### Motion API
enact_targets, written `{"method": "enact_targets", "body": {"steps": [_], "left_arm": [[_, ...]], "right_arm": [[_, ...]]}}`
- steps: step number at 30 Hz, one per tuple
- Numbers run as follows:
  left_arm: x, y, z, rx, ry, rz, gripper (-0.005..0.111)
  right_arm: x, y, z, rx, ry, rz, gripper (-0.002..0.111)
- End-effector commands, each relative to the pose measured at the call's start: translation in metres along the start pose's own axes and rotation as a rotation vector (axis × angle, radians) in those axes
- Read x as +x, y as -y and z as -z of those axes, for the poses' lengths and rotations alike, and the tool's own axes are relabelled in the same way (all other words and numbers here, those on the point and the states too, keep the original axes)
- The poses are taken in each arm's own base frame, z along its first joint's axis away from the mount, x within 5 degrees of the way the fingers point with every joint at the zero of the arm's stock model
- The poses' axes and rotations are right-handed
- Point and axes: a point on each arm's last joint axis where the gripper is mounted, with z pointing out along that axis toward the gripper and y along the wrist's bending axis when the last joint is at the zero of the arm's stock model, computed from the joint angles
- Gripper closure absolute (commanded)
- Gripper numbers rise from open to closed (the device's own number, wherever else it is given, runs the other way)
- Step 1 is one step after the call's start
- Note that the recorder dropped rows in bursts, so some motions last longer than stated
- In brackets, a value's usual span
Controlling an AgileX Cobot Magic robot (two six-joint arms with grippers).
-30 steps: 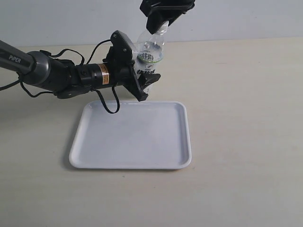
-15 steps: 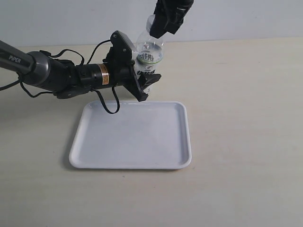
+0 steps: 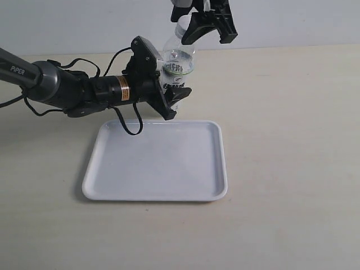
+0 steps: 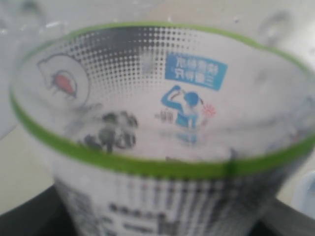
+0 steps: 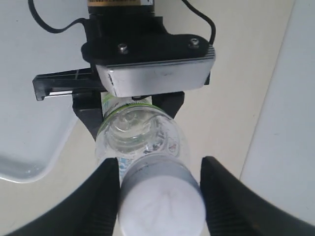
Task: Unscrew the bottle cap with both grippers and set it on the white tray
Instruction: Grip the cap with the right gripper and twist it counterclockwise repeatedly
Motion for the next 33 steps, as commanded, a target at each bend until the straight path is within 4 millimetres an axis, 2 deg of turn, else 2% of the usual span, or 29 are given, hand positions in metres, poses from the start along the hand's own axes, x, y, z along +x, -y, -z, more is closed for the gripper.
{"method": "enact_targets", "body": {"steps": [1,7,16,21,25,30,33], "left_arm": [[-0.006,-0.001,0.000,-0.005,0.024,0.035,0.107],[-0.006,-0.001,0.000,-0.005,0.024,0.035,0.107],[-0.006,-0.001,0.000,-0.005,0.026,0.053,0.107],[-0.006,-0.001,0.000,-0.005,0.026,0.053,0.107],[-0.006,-0.001,0.000,-0.005,0.026,0.053,0.107],[-0.006,0.000,0.000,-0.004,0.027,0.053,0.107],[-0.007,0.000,0.000,-0.002,0.036,0.049,0.107]], "right_arm": [[0.000,0.002,0.000,0.022,0.000,0.059,0.108],[0.000,0.002,0.000,0.022,-0.001,0.085,0.108],[0.000,-0.001,0.000,-0.011,0.007,0.341,0.108],[0.000,-0.002,0.000,-0.013,0.008,0.398,0.108],[0.000,0.001,0.002,0.009,0.001,0.405,0.108],[-0.005,0.008,0.015,0.050,-0.005,0.412,0.108],[-0.008,0.012,0.022,0.072,0.004,0.331,0.108]]}}
